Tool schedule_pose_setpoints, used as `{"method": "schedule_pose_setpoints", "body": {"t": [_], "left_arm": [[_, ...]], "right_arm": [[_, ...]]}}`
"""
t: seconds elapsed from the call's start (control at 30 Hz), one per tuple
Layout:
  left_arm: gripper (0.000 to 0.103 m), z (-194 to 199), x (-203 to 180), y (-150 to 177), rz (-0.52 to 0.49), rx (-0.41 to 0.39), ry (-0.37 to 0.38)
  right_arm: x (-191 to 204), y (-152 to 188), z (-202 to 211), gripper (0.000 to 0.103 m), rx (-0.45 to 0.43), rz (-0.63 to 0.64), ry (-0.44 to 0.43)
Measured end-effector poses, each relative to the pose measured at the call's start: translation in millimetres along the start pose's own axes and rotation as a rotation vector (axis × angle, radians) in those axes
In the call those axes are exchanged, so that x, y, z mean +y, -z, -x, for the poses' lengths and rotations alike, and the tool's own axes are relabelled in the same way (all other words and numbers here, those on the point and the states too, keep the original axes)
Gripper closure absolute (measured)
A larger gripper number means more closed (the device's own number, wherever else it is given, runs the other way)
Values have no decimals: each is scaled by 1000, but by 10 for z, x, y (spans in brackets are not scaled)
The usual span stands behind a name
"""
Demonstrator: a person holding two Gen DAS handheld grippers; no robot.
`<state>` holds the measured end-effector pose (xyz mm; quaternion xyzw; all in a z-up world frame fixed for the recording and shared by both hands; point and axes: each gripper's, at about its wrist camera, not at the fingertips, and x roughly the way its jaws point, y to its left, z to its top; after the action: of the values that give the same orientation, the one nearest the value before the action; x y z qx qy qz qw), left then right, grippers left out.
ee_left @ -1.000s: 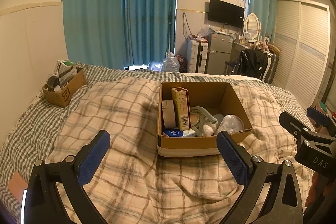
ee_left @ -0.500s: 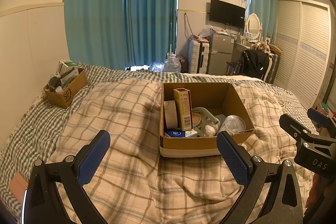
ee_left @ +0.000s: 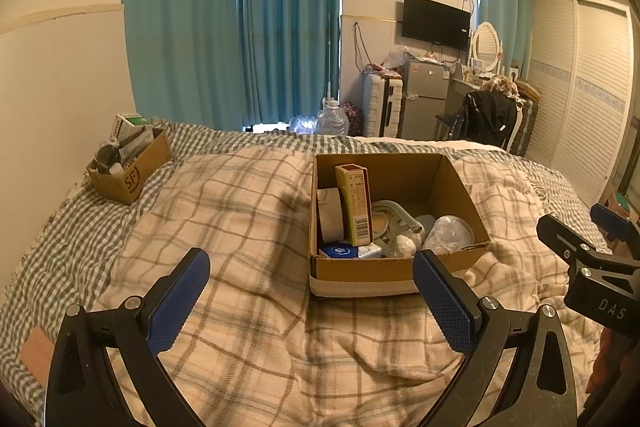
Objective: Organize objects
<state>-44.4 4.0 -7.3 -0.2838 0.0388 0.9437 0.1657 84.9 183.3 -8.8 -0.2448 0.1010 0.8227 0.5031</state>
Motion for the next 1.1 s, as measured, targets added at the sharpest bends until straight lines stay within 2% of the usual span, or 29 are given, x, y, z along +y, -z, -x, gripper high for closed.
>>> {"method": "schedule_pose_setpoints", "body": {"t": [1.1], "left_arm": [[0, 5, 2, 7, -1, 3, -6]], "right_arm": [[8, 27, -5, 0, 8, 6, -12]]}}
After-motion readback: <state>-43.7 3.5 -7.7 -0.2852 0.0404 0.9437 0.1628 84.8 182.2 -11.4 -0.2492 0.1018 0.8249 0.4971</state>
